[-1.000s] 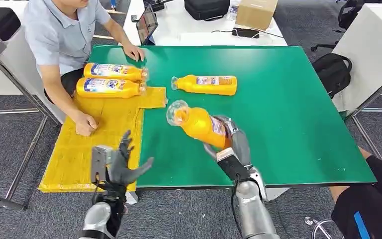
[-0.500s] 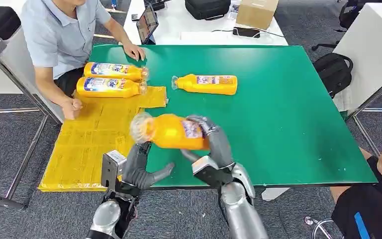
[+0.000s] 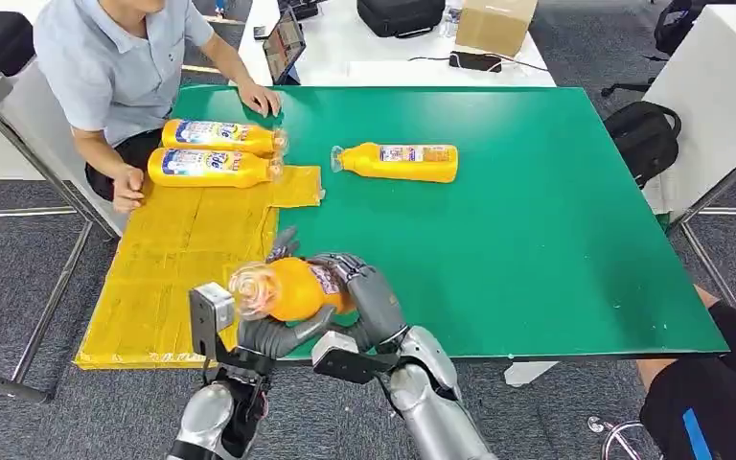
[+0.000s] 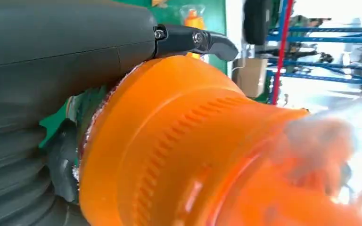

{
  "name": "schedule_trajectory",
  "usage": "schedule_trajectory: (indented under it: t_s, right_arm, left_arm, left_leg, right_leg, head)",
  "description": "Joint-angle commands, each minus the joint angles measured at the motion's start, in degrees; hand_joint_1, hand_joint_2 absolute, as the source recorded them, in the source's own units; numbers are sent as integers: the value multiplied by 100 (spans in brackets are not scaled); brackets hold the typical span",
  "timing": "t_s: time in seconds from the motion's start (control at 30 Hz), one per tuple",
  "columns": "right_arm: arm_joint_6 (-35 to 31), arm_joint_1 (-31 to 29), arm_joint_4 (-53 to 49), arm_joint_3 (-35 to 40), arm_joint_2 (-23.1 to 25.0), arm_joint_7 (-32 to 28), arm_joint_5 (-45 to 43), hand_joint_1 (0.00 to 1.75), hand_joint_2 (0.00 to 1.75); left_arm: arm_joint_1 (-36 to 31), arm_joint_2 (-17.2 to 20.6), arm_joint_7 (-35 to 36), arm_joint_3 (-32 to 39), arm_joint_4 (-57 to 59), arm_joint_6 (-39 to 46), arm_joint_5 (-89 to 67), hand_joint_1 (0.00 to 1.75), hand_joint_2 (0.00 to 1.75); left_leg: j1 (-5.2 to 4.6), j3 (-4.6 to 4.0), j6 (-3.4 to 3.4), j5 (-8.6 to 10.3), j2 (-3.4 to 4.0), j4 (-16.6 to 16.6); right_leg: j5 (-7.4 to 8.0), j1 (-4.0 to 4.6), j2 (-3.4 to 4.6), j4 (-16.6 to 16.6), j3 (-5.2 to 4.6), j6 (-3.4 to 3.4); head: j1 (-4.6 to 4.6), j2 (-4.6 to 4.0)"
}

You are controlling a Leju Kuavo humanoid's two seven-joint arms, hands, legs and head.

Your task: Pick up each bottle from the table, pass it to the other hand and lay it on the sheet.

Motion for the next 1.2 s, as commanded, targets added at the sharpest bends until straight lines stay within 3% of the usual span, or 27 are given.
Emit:
schedule_trajectory:
  t_s: [0.03, 0.07, 0.13, 0.47, 0.53, 0.57, 0.6, 0.67, 0.77, 0.8, 0.97, 1.07, 1.2]
  right_arm:
    - [50, -340, 195, 500, -40, -126, -115, 175, 175]
    - [116, -342, 157, 535, -22, -113, -141, 175, 175]
    - [144, -334, 155, 558, 2, -105, -152, 175, 175]
    - [339, -332, 404, 619, 24, -166, -613, 175, 175]
    - [349, -335, 408, 616, 23, -166, -613, 143, 175]
    - [365, -345, 428, 604, 23, -169, -623, 68, 175]
    - [406, -363, 476, 597, 24, -173, -688, 14, 175]
    - [388, -387, 559, 598, 24, -191, -746, 0, 175]
    - [311, -400, 615, 630, 24, -270, -888, 0, 175]
    - [257, -393, 596, 628, 24, -314, -877, 0, 0]
    - [65, -160, -18, 620, -49, -520, -770, 0, 0]
    - [-222, -97, -540, 1140, -371, -520, -1269, 0, 0]
    - [-227, -115, -531, 1153, -396, -520, -1305, 0, 0]
  left_arm:
    - [-172, -129, 73, -305, 804, -280, 242, 12, 175]
    - [-229, -129, 10, -281, 787, -220, 318, 155, 175]
    - [-290, -129, -8, -275, 770, -200, 324, 175, 175]
    - [-459, -129, -63, -150, 859, 10, 497, 175, 175]
    - [-464, -129, -15, -141, 875, 12, 577, 175, 175]
    - [-466, -129, 16, -101, 889, -57, 787, 175, 175]
    - [-463, -129, 40, -54, 889, -128, 936, 175, 175]
    - [-445, -129, 81, 35, 854, -300, 1118, 175, 175]
    - [-403, -129, 149, 187, 763, -371, 1213, 175, 175]
    - [-415, -129, 142, 230, 736, -303, 1124, 175, 175]
    - [-618, -108, 392, 814, 482, -15, 219, 175, 175]
    - [-723, -49, 475, 1092, 454, -98, 42, 175, 175]
    - [-798, -36, 485, 1147, 503, -106, 32, 175, 175]
  left_leg:
    - [-3, 24, 9, -9, 4, -3]
    - [-2, 21, 8, -9, 4, -1]
    - [-2, 24, 9, -10, 4, 0]
    - [-1, 24, 8, -9, -1, -1]
    - [0, 20, 8, -8, 3, 0]
    - [-2, 16, 7, -6, 3, -1]
    - [0, 21, 8, -9, 5, 0]
    - [-1, 20, 7, -8, 5, -1]
    - [-1, 13, 6, -5, 9, -1]
    - [-1, 22, 8, -9, 7, -2]
    - [0, 18, 8, -10, 5, 4]
    - [0, 15, 8, -8, 9, 2]
    - [-2, 12, 7, -4, 4, -1]
  right_leg:
    - [-8, 2, -5, -2, 23, -17]
    - [-8, 3, -5, 0, 19, -16]
    - [-10, 3, -7, 1, 23, -20]
    - [-11, 4, -15, 2, 25, -22]
    - [-8, 5, -10, 1, 20, -19]
    - [-6, 2, -8, 1, 15, -15]
    - [-7, 5, -8, 1, 21, -19]
    - [-7, 3, -7, 1, 19, -18]
    - [-3, 2, -2, 0, 11, -13]
    - [-7, 4, -6, 0, 21, -19]
    - [-9, 5, -9, 6, 18, -22]
    - [-7, 4, -6, 5, 14, -19]
    - [-5, 2, -9, 3, 13, -17]
  head:
    - [0, 0]
    - [-2, 0]
    - [2, 0]
    - [0, 0]
    - [0, 0]
    - [0, 0]
    - [0, 0]
    - [0, 0]
    - [2, 0]
    - [0, 0]
    - [2, 0]
    - [2, 0]
    - [2, 0]
